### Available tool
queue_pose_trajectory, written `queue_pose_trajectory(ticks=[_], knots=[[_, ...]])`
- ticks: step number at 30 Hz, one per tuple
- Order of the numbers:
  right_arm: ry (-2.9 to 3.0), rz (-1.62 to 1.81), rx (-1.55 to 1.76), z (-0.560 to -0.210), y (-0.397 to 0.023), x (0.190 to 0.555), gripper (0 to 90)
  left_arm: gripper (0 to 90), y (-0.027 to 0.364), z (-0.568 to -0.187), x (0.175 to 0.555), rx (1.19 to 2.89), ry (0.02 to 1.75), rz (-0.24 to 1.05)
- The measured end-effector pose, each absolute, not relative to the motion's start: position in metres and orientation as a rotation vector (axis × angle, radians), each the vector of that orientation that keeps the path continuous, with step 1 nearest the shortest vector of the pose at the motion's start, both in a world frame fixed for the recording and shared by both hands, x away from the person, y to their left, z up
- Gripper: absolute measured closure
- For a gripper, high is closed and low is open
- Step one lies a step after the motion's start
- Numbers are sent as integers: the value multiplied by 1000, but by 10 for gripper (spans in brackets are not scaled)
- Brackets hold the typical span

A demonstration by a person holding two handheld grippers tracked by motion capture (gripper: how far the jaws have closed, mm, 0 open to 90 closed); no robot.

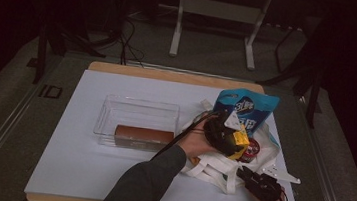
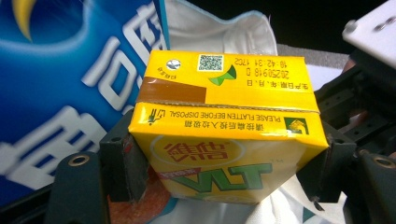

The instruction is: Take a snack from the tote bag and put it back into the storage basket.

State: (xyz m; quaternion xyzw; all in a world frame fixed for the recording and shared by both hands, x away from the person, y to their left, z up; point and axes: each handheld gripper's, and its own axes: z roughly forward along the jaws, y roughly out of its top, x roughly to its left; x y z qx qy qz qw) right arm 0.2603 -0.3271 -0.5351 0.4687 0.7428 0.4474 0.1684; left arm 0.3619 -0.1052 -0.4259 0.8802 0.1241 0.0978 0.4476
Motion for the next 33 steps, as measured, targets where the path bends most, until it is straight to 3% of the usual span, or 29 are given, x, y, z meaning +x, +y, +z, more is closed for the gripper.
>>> queue_pose_trajectory(ticks=[17, 33], knots=[[2112, 1269, 1333, -535, -327, 260, 729, 290, -80, -400, 354, 2127, 325, 266], [2111, 1270, 1335, -535, -327, 260, 729, 290, -33, -380, 346, 2093, 363, 286]])
